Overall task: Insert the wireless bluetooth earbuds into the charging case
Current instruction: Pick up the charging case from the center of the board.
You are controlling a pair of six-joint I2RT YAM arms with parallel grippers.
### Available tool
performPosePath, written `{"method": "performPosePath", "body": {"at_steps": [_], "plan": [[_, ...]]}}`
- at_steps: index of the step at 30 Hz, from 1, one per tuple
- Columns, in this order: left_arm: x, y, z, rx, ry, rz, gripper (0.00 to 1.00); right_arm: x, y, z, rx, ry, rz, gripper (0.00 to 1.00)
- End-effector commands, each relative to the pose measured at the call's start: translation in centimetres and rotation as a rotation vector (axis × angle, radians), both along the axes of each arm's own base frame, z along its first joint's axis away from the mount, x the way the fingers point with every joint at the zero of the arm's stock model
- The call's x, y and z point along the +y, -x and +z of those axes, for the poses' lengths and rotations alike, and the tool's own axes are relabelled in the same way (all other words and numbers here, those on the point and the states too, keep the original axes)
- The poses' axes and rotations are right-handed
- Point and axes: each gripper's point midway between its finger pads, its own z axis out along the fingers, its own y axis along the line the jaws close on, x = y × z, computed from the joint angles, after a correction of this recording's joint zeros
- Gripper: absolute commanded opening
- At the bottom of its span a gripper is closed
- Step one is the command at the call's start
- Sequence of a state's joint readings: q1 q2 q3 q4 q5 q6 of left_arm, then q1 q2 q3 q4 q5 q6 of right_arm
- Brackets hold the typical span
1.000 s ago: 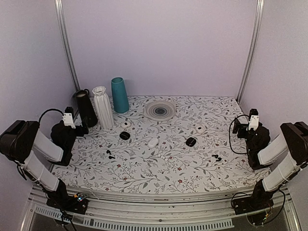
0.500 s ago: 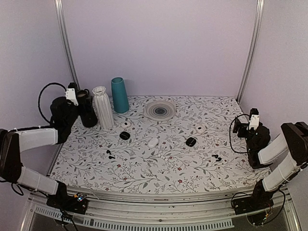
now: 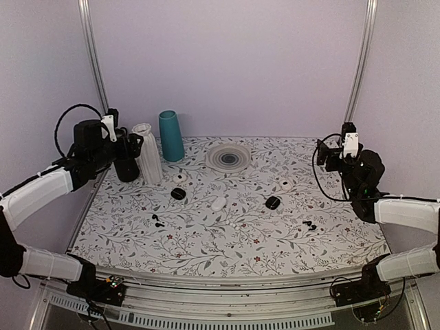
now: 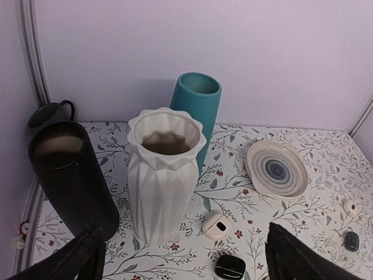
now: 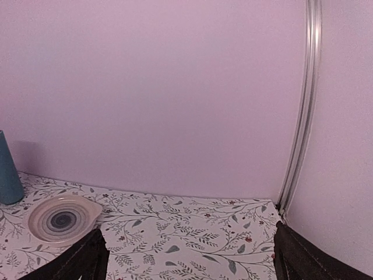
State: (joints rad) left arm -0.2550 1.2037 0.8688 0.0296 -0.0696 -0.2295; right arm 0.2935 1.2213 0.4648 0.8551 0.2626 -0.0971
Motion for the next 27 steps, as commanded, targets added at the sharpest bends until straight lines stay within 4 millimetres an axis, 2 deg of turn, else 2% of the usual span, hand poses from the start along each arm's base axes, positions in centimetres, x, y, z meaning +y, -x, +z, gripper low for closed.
{"method": "performPosePath", "body": {"at_steps": [1,2,5,6,9,11,12,13,15,20,24,26,27], "plan": [[-0.4,1.6,2.2,-0.005,0.051,-0.037,0.96,3.8,1.9,2.4,0.062,0.054,0.052,0.99],[-0.5,1.8,2.5,-0.020,0.059,-0.047,0.96,4.2,2.5,3.8,0.045,0.018,0.076,0.99],[-1.0,2.3,3.0,-0.070,0.098,-0.072,0.96,5.7,3.7,6.4,0.038,-0.061,0.191,0.99],[-1.0,2.5,3.2,-0.075,0.119,-0.068,0.96,5.7,4.1,7.1,0.031,-0.077,0.202,0.99],[-2.2,3.3,4.1,-0.106,0.150,-0.128,0.96,2.8,5.3,7.7,0.043,-0.310,0.094,0.99],[-4.1,4.0,4.5,-0.107,0.162,-0.216,0.96,2.3,6.1,7.4,0.017,-0.356,0.096,0.99],[-5.3,4.6,4.6,-0.110,0.155,-0.261,0.96,2.6,6.2,7.2,0.024,-0.349,0.119,0.99],[-6.4,5.1,4.7,-0.118,0.147,-0.287,0.96,3.4,6.2,6.8,0.053,-0.338,0.159,0.99],[-8.6,6.0,4.7,-0.124,0.153,-0.346,0.96,5.5,5.9,4.6,0.177,-0.315,0.243,0.99],[-13.1,7.3,3.8,-0.074,0.186,-0.418,0.96,8.8,6.4,-1.7,0.507,-0.388,0.326,0.99],[-16.9,8.7,3.1,-0.039,0.244,-0.509,0.96,9.6,7.7,-5.0,0.643,-0.372,0.320,0.99],[-18.9,9.4,2.5,-0.013,0.268,-0.559,0.96,9.6,7.8,-5.5,0.668,-0.374,0.314,0.99],[-20.0,9.6,1.6,0.020,0.267,-0.579,0.96,9.7,7.6,-5.7,0.679,-0.369,0.314,0.99]]}}
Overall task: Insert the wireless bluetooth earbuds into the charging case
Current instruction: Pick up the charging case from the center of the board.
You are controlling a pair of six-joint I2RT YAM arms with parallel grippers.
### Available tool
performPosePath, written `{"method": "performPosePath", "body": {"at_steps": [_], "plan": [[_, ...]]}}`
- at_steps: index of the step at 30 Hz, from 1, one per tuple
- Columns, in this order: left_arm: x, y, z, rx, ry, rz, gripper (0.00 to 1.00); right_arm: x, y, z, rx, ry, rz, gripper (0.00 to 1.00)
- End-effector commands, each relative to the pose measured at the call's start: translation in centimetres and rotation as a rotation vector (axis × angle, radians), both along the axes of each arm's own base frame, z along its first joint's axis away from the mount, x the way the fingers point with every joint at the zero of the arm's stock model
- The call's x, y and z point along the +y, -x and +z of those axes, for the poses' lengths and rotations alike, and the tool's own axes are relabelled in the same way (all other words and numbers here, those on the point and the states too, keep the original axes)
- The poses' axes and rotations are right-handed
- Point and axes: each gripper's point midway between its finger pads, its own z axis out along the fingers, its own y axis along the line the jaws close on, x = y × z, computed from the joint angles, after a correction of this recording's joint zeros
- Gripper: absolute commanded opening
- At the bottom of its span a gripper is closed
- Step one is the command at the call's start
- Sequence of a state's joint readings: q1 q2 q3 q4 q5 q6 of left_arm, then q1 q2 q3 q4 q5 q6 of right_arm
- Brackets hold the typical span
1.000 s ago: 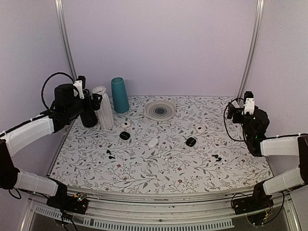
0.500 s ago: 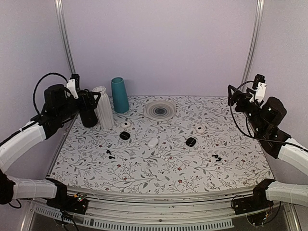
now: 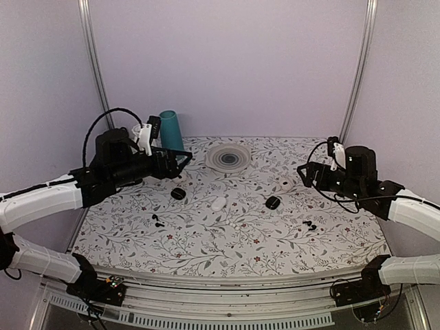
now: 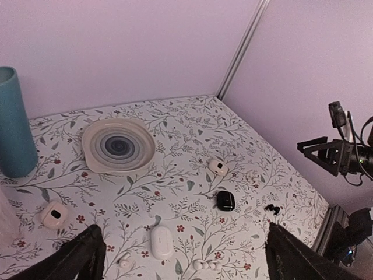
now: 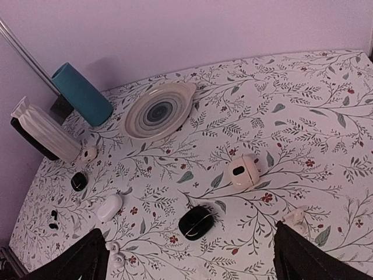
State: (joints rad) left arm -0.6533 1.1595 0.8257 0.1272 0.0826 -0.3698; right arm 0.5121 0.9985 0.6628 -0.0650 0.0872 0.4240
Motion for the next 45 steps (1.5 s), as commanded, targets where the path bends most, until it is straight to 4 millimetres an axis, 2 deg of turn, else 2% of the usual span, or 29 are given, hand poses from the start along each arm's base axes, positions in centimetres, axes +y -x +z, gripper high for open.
{"method": "performPosePath", "body": {"at_steps": [1,4,8,12,17,20,24,28,35,45], "plan": [[-4.1,1.0,-1.0,0.060,0.046,-0.083,0.96,0.6,0.5,-1.4,0.108,-0.006,0.015,0.99],[-5.1,1.1,-3.1,0.127,0.030,-0.074,0.96,0.2,-0.7,-1.6,0.101,0.045,-0.010,0.99],[-5.4,0.3,-4.4,0.144,0.005,-0.030,0.96,0.4,-2.9,-2.0,0.098,0.062,-0.012,0.99],[-3.3,-1.5,-4.0,0.140,0.017,0.128,0.96,0.6,-4.8,-2.9,0.085,0.113,-0.016,0.99],[-1.7,-2.0,-3.3,0.095,0.049,0.175,0.96,1.9,-6.6,-5.1,0.147,0.152,0.036,1.00],[-2.1,-1.9,-3.2,0.075,0.047,0.139,0.96,2.0,-7.6,-7.0,0.199,0.182,0.039,0.99],[-3.0,-2.0,-3.1,0.082,0.058,0.087,0.96,2.1,-9.3,-9.9,0.278,0.183,0.070,0.92],[-4.0,-2.8,-3.2,0.089,0.047,0.070,0.96,2.1,-10.8,-11.5,0.322,0.180,0.092,0.87],[-5.0,-3.8,-3.2,0.104,0.026,0.062,0.94,2.6,-12.1,-14.6,0.390,0.240,0.130,0.82],[-5.8,-3.2,-2.4,0.110,0.068,0.009,0.94,2.5,-12.6,-18.6,0.458,0.308,0.153,0.78]]}}
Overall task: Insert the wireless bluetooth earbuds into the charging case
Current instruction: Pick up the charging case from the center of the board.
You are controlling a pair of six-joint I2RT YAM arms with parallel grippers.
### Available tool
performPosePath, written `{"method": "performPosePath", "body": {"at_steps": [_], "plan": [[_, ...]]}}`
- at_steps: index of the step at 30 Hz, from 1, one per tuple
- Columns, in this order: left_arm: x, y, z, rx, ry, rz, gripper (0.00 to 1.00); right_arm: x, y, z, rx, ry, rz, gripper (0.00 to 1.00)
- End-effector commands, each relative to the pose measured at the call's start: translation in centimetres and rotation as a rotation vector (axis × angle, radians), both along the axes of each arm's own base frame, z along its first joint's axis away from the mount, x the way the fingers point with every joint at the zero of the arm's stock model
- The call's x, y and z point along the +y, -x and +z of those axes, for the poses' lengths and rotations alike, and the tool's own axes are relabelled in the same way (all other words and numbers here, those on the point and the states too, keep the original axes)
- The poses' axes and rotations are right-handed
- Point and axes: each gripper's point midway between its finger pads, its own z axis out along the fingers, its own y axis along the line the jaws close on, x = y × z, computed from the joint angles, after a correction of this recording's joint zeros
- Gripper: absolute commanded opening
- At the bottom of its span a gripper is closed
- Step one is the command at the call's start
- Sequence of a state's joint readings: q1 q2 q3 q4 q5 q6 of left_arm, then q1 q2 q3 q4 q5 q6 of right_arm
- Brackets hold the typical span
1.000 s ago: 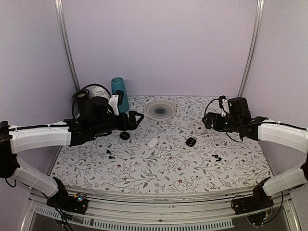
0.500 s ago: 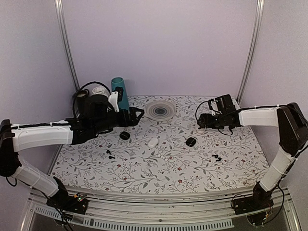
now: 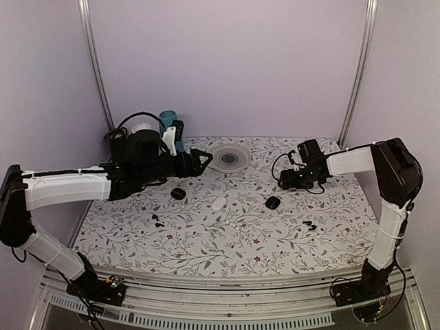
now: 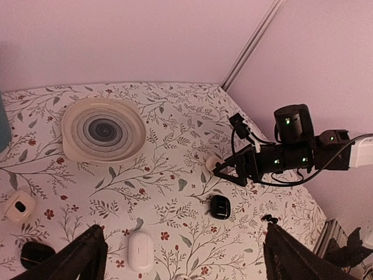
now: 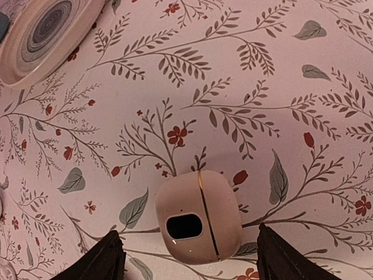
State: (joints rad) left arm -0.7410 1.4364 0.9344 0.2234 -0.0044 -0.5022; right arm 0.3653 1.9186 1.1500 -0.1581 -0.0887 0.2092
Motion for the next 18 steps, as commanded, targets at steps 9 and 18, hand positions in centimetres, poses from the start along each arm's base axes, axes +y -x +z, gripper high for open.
{"method": "performPosePath", "body": {"at_steps": [9,18], "plan": [[1.1,0.2,0.2,0.007,0.020,0.032,0.94,0.1,0.1,-2.7,0.045,0.103,0.028,0.63],[2.0,0.2,-0.4,0.024,0.024,0.065,0.94,0.5,-0.3,-3.2,0.022,0.220,0.041,0.61]]}}
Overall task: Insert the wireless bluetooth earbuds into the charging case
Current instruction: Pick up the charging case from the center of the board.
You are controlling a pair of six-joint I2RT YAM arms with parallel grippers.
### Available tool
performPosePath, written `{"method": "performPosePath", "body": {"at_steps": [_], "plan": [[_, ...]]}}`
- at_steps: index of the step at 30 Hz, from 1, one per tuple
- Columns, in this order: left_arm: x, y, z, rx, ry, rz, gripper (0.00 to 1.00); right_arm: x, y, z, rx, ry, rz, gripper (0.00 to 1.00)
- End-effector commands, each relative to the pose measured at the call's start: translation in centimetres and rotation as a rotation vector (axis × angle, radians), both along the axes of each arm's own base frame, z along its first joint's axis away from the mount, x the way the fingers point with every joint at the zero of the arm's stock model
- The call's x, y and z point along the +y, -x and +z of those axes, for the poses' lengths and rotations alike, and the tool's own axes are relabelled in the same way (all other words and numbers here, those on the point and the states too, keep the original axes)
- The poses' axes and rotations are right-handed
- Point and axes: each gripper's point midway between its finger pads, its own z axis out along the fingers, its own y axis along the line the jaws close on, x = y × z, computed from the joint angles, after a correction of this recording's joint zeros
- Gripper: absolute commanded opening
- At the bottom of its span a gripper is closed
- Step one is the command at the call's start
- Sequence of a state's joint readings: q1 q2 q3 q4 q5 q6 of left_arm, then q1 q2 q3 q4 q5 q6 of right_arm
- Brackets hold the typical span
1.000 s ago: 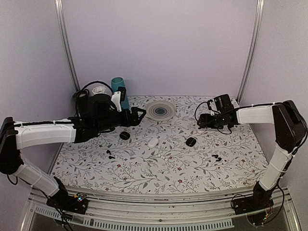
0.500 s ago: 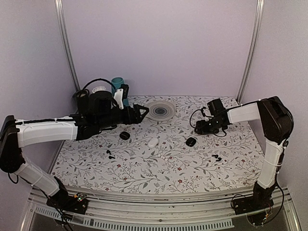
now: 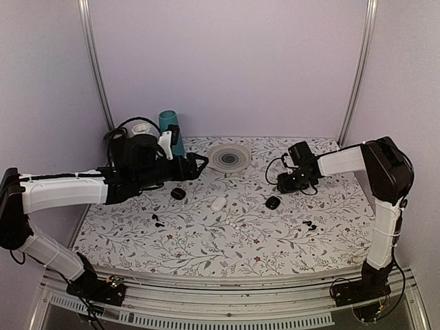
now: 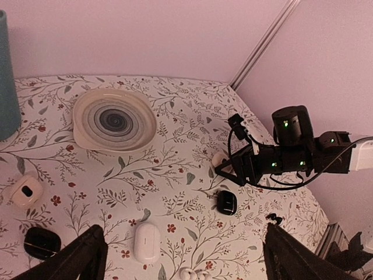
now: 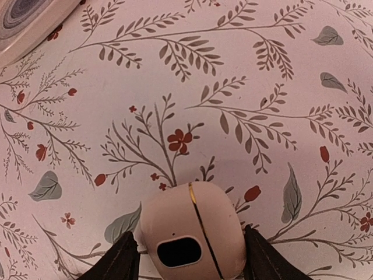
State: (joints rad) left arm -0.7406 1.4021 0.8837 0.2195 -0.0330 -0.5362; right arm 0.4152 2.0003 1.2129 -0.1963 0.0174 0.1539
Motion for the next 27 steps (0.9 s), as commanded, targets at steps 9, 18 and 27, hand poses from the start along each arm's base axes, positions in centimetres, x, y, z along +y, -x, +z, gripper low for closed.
{"method": "performPosePath", "body": {"at_steps": [9,18,27], "plan": [[0.6,-0.5,-0.2,0.045,0.038,0.024,0.95,-0.7,-0.4,-1.1,0.003,0.164,0.015,0.61],[0.4,-0.1,0.3,0.088,0.156,-0.057,0.95,0.5,-0.4,-1.6,0.016,0.137,0.050,0.48],[0.5,-0.3,-0.3,0.140,0.193,-0.058,0.95,1.8,-0.4,-0.7,0.006,0.084,0.058,0.33]]}}
